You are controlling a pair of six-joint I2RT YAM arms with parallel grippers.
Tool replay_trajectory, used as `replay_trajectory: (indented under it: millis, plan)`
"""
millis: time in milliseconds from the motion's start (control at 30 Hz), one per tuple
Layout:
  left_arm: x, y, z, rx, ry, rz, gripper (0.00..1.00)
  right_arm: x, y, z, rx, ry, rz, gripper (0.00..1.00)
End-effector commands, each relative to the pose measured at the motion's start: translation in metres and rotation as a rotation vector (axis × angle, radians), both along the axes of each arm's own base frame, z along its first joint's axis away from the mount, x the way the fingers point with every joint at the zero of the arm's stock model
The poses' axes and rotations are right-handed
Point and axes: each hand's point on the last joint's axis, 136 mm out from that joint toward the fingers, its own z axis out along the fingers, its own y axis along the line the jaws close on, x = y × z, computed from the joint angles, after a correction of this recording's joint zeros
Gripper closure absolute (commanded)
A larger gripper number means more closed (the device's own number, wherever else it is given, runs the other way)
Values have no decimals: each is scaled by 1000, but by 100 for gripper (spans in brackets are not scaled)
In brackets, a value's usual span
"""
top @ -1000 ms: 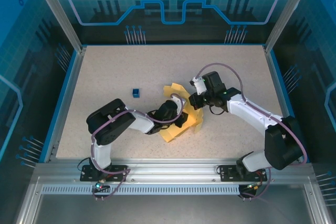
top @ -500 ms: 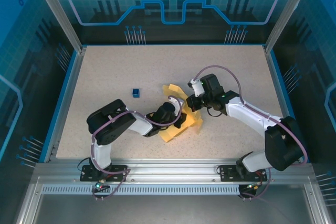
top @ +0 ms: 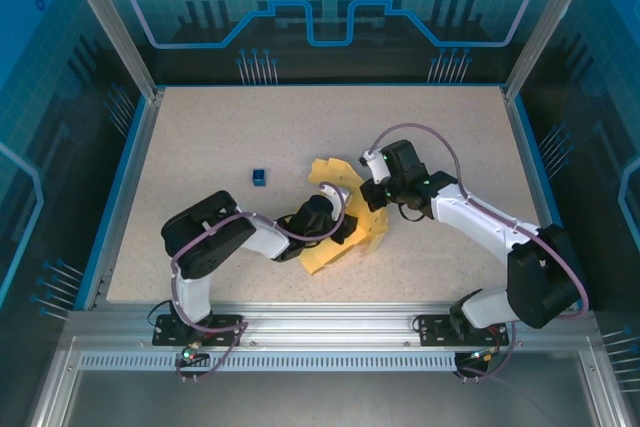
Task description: Fold the paper box
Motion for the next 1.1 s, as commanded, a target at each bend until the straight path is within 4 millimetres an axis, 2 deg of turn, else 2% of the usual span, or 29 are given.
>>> replay_trajectory:
  millis: [0,200,333,567,833,933,967,1067]
  plan:
    - [-3,5,19,-7,-39,4,68,6,-15,18,-105,-75,9,100]
    - [-4,28,36,-17,-38,52,63,8,-27,23,-248,-136,9,100]
    - [-5,50,40,-26,-8,106,63,7,-26,20,-339,-173,24,100]
    - [-5,88,52,-13,20,203,63,-4,-9,6,-442,-227,99,100]
    - [-6,132,73,-23,49,326,62,-29,17,-17,-509,-276,216,100]
    - [-6,149,79,-32,60,374,62,-34,27,-17,-551,-332,245,100]
    - [-6,154,81,-33,60,386,62,-40,25,-25,-580,-332,262,100]
    - [-8,166,86,-39,61,416,61,-40,26,-28,-622,-351,264,100]
